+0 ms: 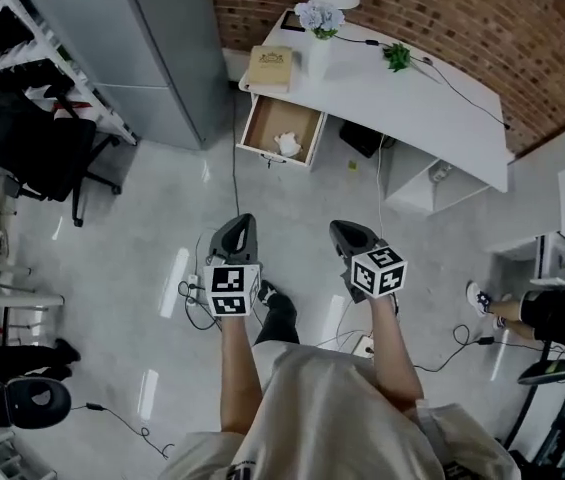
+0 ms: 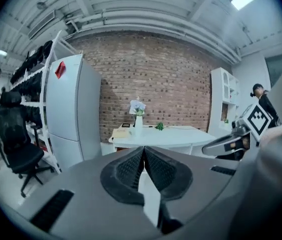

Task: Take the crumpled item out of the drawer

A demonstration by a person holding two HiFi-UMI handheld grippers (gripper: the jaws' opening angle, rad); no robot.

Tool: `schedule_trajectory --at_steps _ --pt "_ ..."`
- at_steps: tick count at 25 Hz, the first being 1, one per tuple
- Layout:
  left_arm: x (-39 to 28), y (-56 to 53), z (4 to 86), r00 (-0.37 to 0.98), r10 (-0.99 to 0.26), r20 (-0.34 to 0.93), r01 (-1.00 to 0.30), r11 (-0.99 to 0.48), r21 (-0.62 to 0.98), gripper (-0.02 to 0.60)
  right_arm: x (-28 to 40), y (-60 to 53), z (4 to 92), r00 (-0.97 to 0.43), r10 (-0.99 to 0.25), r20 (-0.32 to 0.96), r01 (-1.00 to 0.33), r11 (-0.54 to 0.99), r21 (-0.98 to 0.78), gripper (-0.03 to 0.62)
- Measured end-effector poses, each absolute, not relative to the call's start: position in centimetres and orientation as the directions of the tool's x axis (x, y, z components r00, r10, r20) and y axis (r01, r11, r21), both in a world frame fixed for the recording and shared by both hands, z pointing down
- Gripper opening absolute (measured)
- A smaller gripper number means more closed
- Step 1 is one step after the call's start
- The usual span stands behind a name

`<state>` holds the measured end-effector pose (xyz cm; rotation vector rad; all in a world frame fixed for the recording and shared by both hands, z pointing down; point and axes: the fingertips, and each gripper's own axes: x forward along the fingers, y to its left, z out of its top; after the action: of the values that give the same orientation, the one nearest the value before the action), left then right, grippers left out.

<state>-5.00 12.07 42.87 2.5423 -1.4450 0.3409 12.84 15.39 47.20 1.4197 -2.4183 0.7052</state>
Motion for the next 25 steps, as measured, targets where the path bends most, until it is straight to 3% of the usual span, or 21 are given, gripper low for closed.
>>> schedule_trajectory --at_steps 3,9,16,25 --pt "-6.8 7.5 42.9 0.457 -0.832 0.316 -0.873 -0.487 -0.019 0.017 13.2 12.0 47.6 -0.49 -0.724 0.486 -0.872 0.417 -0.257 0.021" --pt "-8.8 0.6 41.6 0.445 -0.848 0.286 -0.891 -0.451 0.05 0.017 14.4 5.3 46.4 -0.459 -0.731 0.505 -0.888 0.392 -0.24 0.021" --pt "-9.4 -2.1 43.5 0.439 -0.824 0.359 -0.889 -0.457 0.038 0.017 13.2 -0.8 47.8 -0.502 -0.699 0.509 -0.864 0.433 -0.258 0.021" --pt "-10.1 -9.8 43.9 0.357 -0.858 0.368 -0.932 -0.355 0.076 0.017 9.5 -7.9 55.0 -0.617 -0.486 0.619 -0.728 0.652 -0.214 0.021"
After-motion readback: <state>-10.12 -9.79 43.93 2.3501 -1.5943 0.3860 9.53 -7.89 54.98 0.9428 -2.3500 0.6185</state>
